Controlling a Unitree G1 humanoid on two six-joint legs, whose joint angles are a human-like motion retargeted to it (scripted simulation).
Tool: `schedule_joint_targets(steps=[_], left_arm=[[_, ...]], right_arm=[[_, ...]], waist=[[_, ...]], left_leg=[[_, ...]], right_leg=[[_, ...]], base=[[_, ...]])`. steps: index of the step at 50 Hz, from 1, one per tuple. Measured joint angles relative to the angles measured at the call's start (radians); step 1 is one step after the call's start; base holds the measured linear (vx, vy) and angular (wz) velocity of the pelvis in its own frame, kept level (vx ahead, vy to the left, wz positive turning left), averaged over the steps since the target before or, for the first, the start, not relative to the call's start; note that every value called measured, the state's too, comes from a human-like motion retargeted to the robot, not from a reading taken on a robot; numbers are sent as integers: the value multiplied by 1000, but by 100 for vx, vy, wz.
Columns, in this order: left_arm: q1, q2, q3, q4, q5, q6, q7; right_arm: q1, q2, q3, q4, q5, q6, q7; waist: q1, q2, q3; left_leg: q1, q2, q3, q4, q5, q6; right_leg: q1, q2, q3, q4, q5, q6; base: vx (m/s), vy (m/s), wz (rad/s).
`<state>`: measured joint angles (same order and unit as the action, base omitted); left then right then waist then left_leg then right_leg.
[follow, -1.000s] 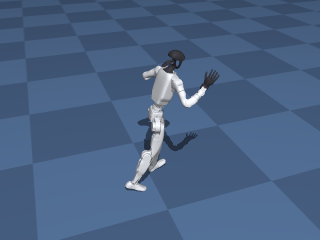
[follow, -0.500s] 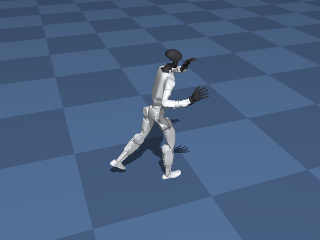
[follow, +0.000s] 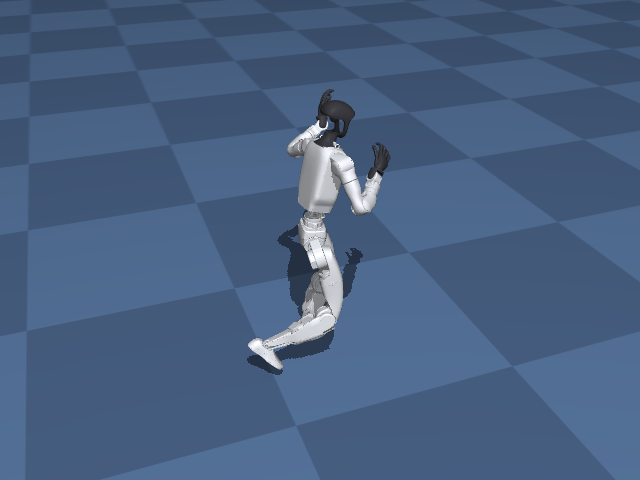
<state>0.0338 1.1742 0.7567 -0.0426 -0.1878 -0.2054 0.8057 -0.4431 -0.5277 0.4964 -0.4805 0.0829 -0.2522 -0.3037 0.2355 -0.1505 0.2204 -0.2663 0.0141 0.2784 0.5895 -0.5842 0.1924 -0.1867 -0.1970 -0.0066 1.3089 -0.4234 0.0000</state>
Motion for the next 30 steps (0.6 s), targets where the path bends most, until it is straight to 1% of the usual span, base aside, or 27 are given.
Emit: schedule_joint_targets(steps=[2, 3, 5, 7, 8, 9, 10, 12, 13, 15, 16, 17, 18, 19, 20, 21, 22, 23, 25, 27, 28, 29, 30], left_arm=[[-178, 33, -65, -107, 20, 23, -7], [-273, 32, -140, -170, 30, 36, -21], [-406, 10, -293, -283, 42, 42, -70], [-461, -31, -436, -376, 55, 26, -157], [-466, -59, -500, -412, 63, 8, -225], [-466, -80, -564, -445, 62, -5, -278], [-465, -96, -628, -475, 57, -15, -324], [-478, -118, -783, -509, 115, -22, -393], [-488, -122, -862, -517, 184, -28, -409], [-508, -138, -986, -525, 329, -49, -453], [-501, -149, -1004, -522, 417, -51, -474], [-485, -162, -1008, -514, 499, -55, -491], [-448, -182, -983, -498, 569, -59, -495], [-389, -215, -937, -472, 609, -50, -490], [-317, -256, -881, -440, 633, -33, -480], [-236, -319, -823, -403, 613, -11, -472], [-158, -382, -764, -370, 592, 7, -467], [-86, -445, -704, -347, 568, 16, -466], [42, -537, -607, -329, 554, 6, -505], [153, -577, -545, -356, 484, -13, -483], [208, -589, -519, -380, 409, -24, -455], [254, -599, -497, -400, 330, -12, -432], [295, -609, -477, -418, 248, 12, -412]], right_arm=[[178, 12, -52, 42, 65, 14, 24], [281, 7, -112, 49, 118, 18, 38], [482, -12, -255, 50, 236, 26, 50], [643, -19, -410, 61, 347, 28, 41], [701, -15, -478, 77, 385, 20, 34], [742, -14, -555, 96, 401, 20, 22], [775, -14, -637, 116, 407, 25, 9], [806, 19, -779, 128, 450, 4, 19], [817, 24, -860, 146, 370, -7, -16], [818, 37, -993, 161, 285, -39, -66], [803, 24, -1047, 179, 243, -33, -104], [777, 9, -1093, 198, 206, -33, -140], [730, -13, -1126, 220, 177, -43, -174], [668, -28, -1143, 245, 168, -49, -209], [598, -40, -1153, 272, 168, -54, -244], [534, -26, -1152, 293, 189, -56, -279], [476, -4, -1150, 310, 208, -60, -312], [429, 32, -1144, 320, 227, -68, -340], [409, 140, -1117, 305, 202, -65, -269], [427, 244, -1039, 218, 247, -106, -217], [433, 287, -970, 159, 331, -147, -185], [449, 296, -894, 130, 357, -119, -178], [470, 287, -816, 117, 356, -57, -182]], waist=[[-77, 6, -2], [-122, 22, -13], [-225, 76, -35], [-332, 139, -61], [-381, 176, -83], [-433, 186, -94], [-485, 184, -99], [-556, 151, -105], [-574, 134, -109], [-584, 99, -108], [-578, 75, -96], [-570, 57, -79], [-558, 50, -55], [-543, 57, -28], [-527, 73, 0], [-502, 84, 17], [-477, 92, 27], [-449, 92, 24], [-374, 73, -3], [-285, 37, -36], [-246, 18, -52], [-212, 5, -65], [-181, -5, -75]], left_leg=[[33, -17, -42, 16, -34, -34], [59, -20, -75, -9, -29, -61], [134, -6, -154, -94, 13, -122], [209, 32, -229, -190, 104, -186], [229, 58, -256, -234, 166, -227], [261, 64, -280, -267, 216, -252], [299, 59, -301, -296, 260, -270], [391, 58, -309, -337, 306, -288], [435, 66, -297, -346, 312, -289], [500, 76, -250, -302, 271, -257], [508, 74, -219, -211, 210, -210], [504, 77, -194, -102, 144, -164], [476, 89, -178, 43, 70, -120], [434, 108, -179, 186, 4, -90], [385, 129, -188, 328, -57, -67], [333, 136, -200, 431, -97, -60], [277, 138, -206, 519, -131, -52], [214, 132, -203, 577, -152, -43], [97, 109, -165, 601, -169, -19], [14, 87, -89, 495, -146, -12], [-13, 77, -44, 408, -127, -19], [-25, 66, 5, 296, -103, -31], [-29, 53, 54, 171, -77, -48]], right_leg=[[-114, 24, 9, 53, -23, 16], [-159, 25, -17, 29, -27, 21], [-203, 13, -109, -112, -23, 25], [-184, 10, -210, -401, 34, 25], [-153, 25, -254, -621, 89, 7], [-113, 20, -283, -832, 149, 23], [-68, 6, -305, -1039, 211, 57], [-31, -38, -300, -1272, 229, 141], [-35, -60, -282, -1321, 206, 173], [-39, -111, -259, -1338, 203, 210], [-25, -145, -270, -1311, 256, 212], [-14, -172, -280, -1269, 296, 204], [-9, -184, -291, -1201, 309, 177], [-25, -180, -294, -1092, 263, 148], [-51, -168, -295, -962, 188, 118], [-77, -159, -295, -844, 114, 102], [-96, -154, -298, -749, 51, 89], [-103, -155, -307, -697, 13, 80], [-84, -159, -334, -688, -13, 64], [-36, -159, -374, -745, 32, 61], [-8, -155, -394, -778, 72, 66], [21, -148, -408, -807, 120, 73], [52, -139, -420, -833, 171, 82]], base=[[107, 14, 148], [110, 9, 192], [113, 2, 219], [112, -9, 216], [111, -18, 204], [113, -26, 208], [119, -37, 207], [121, -49, 171], [117, -55, 119], [110, -56, 74], [101, -52, 44], [93, -47, 25], [86, -41, 9], [80, -36, -6], [76, -33, -14], [75, -31, -11], [74, -28, 2], [74, -25, 20], [74, -20, 45], [74, -13, 75], [76, -6, 96], [77, -2, 110], [78, 3, 125]])
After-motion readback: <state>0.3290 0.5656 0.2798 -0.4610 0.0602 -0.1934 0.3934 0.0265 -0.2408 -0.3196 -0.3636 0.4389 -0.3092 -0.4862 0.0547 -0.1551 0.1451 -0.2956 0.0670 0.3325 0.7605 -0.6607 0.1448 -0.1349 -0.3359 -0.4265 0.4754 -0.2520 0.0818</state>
